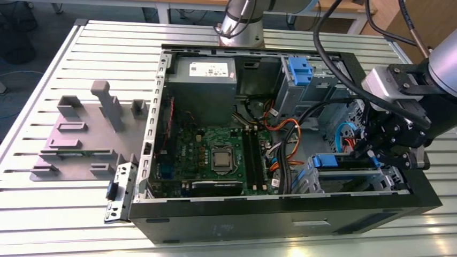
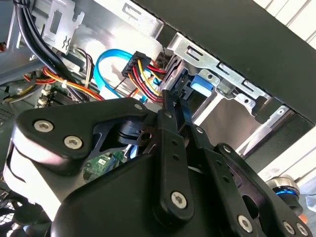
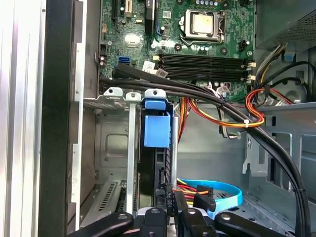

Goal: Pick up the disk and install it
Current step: 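Insert the first disk wire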

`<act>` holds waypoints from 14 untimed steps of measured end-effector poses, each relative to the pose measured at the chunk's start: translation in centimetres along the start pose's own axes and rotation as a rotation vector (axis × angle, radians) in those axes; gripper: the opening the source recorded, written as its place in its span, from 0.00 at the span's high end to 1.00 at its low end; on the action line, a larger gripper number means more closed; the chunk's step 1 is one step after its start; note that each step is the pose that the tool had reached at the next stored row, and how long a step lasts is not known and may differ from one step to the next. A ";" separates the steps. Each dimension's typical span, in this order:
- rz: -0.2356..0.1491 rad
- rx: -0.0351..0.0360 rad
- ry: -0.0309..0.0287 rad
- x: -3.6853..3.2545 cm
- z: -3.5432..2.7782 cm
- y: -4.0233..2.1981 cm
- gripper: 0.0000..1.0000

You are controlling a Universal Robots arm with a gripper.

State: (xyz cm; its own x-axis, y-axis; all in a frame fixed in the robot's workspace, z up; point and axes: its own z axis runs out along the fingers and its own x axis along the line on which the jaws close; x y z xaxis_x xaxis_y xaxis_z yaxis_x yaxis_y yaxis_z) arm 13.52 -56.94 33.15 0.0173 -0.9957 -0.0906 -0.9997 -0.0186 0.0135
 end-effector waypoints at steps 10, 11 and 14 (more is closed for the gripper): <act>-0.002 0.0001 -0.0012 -0.01 -0.57 0.03 0.82; -0.002 0.0001 -0.0014 0.02 -0.57 0.03 0.82; -0.002 0.0001 -0.0029 0.14 -0.53 0.03 0.82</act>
State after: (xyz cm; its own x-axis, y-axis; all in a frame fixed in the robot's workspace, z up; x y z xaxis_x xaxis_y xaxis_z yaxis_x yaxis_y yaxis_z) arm 13.50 -57.13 33.67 0.0196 -0.9954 -0.0935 -0.9997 -0.0209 0.0132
